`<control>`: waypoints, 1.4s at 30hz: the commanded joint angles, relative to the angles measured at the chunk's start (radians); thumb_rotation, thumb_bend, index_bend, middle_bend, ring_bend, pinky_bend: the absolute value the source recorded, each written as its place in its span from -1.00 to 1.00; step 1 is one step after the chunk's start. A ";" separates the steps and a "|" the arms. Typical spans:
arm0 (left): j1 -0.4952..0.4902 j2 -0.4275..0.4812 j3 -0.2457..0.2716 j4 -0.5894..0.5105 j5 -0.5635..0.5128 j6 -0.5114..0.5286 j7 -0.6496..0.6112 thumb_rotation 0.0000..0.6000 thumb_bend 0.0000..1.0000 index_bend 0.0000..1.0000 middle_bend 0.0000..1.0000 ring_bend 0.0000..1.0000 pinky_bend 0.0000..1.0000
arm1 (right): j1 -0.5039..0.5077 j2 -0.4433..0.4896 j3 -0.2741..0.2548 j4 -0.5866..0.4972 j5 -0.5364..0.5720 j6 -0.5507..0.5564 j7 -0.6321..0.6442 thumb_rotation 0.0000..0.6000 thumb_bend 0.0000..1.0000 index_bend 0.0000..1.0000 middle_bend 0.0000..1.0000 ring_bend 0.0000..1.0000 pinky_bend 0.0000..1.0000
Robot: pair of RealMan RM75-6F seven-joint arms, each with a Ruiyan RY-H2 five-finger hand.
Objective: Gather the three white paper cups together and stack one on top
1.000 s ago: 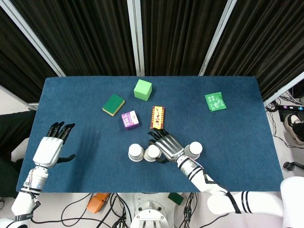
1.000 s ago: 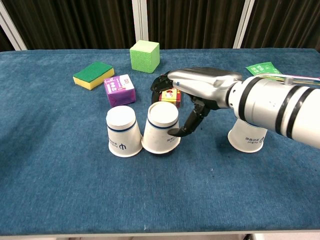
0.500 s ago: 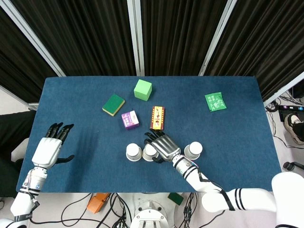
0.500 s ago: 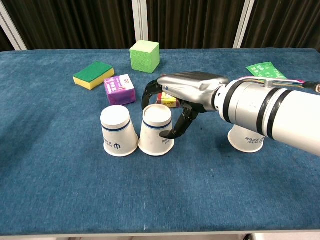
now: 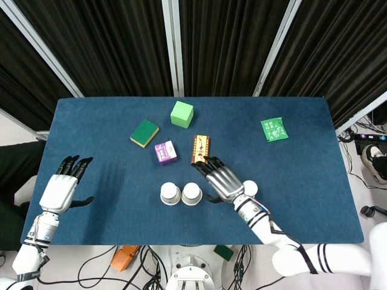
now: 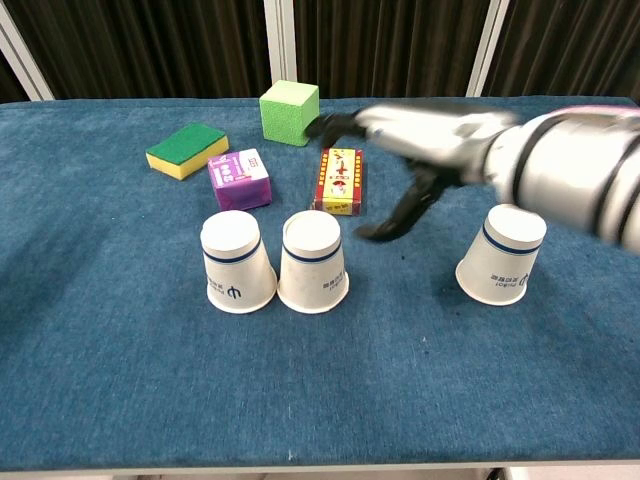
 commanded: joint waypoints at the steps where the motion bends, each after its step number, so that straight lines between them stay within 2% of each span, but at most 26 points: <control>1: -0.002 0.000 -0.003 0.000 -0.001 -0.004 -0.003 1.00 -0.72 -0.98 -0.79 -0.89 -1.00 | -0.108 0.165 -0.057 -0.103 -0.089 0.109 0.054 1.00 -0.26 -0.68 -0.64 -0.86 -0.76; 5: -0.006 -0.004 -0.009 -0.002 0.001 -0.008 -0.003 1.00 -0.72 -0.98 -0.79 -0.90 -1.00 | -0.174 0.260 -0.114 -0.110 -0.113 0.130 0.106 1.00 -0.45 -0.60 -0.64 -0.86 -0.76; 8: -0.010 -0.009 -0.011 -0.005 0.003 -0.013 0.001 1.00 -0.73 -0.98 -0.79 -0.89 -1.00 | -0.179 0.275 -0.138 -0.075 -0.082 0.078 0.122 1.00 -0.46 -0.56 -0.64 -0.86 -0.76; 15: -0.009 -0.011 -0.012 -0.007 0.001 -0.018 0.008 1.00 -0.72 -0.98 -0.79 -0.89 -1.00 | -0.160 0.217 -0.129 0.008 -0.042 0.016 0.117 1.00 -0.46 -0.51 -0.64 -0.86 -0.76; 18: -0.005 -0.010 -0.011 -0.006 -0.002 -0.016 0.004 1.00 -0.72 -0.98 -0.79 -0.89 -1.00 | -0.150 0.197 -0.125 0.028 -0.028 -0.003 0.102 1.00 -0.44 -0.43 -0.64 -0.86 -0.76; 22: -0.001 -0.012 -0.009 0.001 -0.003 -0.018 -0.004 1.00 -0.73 -0.98 -0.79 -0.89 -1.00 | -0.142 0.182 -0.121 0.037 -0.010 -0.016 0.089 1.00 -0.33 -0.33 -0.64 -0.86 -0.76; 28: 0.002 -0.014 -0.009 0.009 -0.001 -0.017 -0.010 1.00 -0.72 -0.98 -0.79 -0.89 -1.00 | -0.140 0.174 -0.106 0.040 0.005 -0.007 0.078 1.00 -0.17 -0.09 -0.64 -0.86 -0.77; 32: 0.004 -0.010 -0.011 0.009 -0.004 -0.016 -0.012 1.00 -0.72 -0.98 -0.79 -0.90 -1.00 | -0.138 0.197 -0.083 -0.002 -0.016 0.014 0.084 1.00 -0.14 -0.04 -0.64 -0.85 -0.77; 35: 0.006 -0.004 -0.012 0.006 -0.008 -0.017 -0.009 1.00 -0.72 -0.98 -0.79 -0.90 -1.00 | -0.120 0.242 -0.048 -0.073 -0.036 0.010 0.098 1.00 -0.14 -0.05 -0.64 -0.85 -0.77; 38: 0.007 0.000 -0.013 0.003 -0.009 -0.017 -0.005 1.00 -0.73 -0.98 -0.79 -0.90 -1.00 | -0.077 0.283 0.000 -0.151 -0.036 -0.020 0.097 1.00 -0.14 -0.05 -0.64 -0.85 -0.77; 42: 0.010 0.002 -0.013 -0.001 -0.013 -0.016 -0.001 1.00 -0.72 -0.98 -0.79 -0.90 -1.00 | 0.004 0.298 0.076 -0.217 0.018 -0.068 0.076 1.00 -0.14 -0.05 -0.64 -0.85 -0.77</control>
